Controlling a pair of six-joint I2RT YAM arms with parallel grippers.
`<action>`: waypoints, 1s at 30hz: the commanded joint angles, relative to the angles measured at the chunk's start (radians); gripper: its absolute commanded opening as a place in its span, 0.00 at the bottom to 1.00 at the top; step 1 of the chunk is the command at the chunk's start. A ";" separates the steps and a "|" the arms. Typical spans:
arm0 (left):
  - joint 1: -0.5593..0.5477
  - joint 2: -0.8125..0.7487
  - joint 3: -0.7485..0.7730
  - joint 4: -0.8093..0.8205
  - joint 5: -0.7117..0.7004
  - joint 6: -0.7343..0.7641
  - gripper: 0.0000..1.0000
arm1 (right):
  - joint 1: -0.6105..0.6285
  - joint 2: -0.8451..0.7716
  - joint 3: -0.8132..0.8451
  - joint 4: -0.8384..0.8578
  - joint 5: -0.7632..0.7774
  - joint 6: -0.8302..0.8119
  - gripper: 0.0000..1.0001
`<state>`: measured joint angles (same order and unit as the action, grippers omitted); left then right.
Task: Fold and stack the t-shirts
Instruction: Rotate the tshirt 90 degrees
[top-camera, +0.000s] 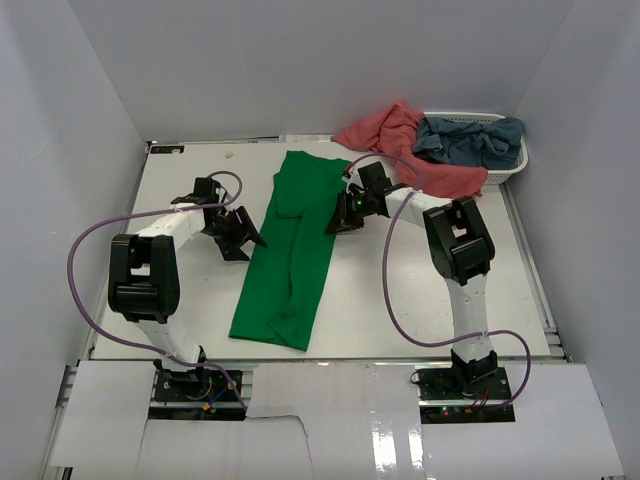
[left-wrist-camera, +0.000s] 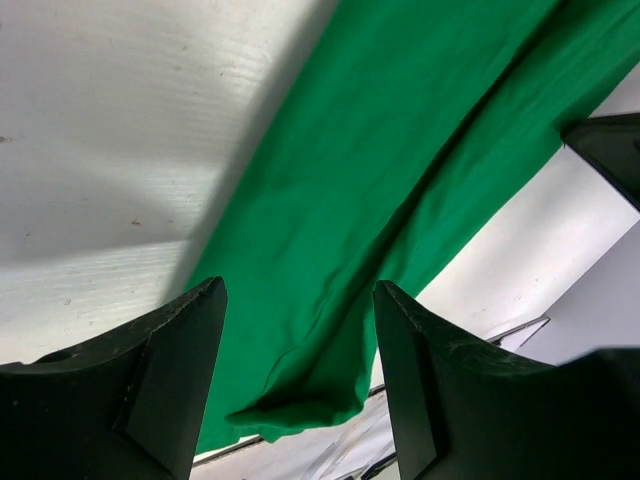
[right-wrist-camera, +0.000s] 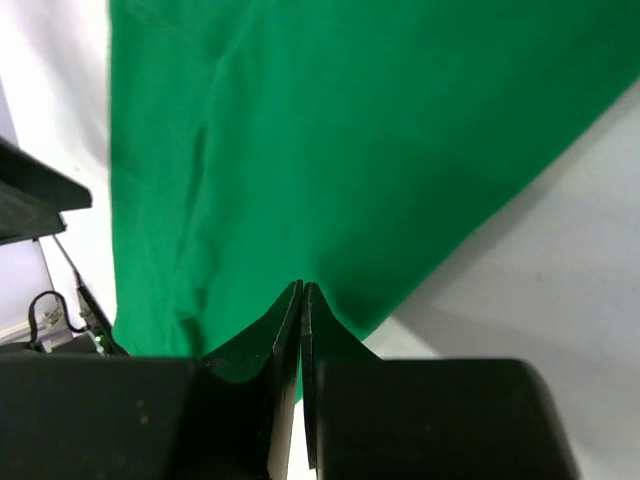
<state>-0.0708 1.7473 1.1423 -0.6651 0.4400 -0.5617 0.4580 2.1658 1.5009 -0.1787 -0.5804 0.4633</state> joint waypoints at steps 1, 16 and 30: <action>0.002 -0.051 -0.018 0.016 0.003 0.022 0.71 | -0.002 0.035 0.064 0.021 -0.018 0.005 0.08; 0.002 -0.029 -0.070 0.055 0.043 0.023 0.71 | -0.024 0.137 0.146 0.007 0.024 0.001 0.08; -0.014 0.038 -0.119 0.130 0.068 0.000 0.70 | -0.113 0.233 0.186 -0.056 -0.001 -0.028 0.08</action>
<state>-0.0746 1.7802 1.0416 -0.5697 0.4919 -0.5575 0.3614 2.3360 1.6791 -0.1848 -0.6231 0.4679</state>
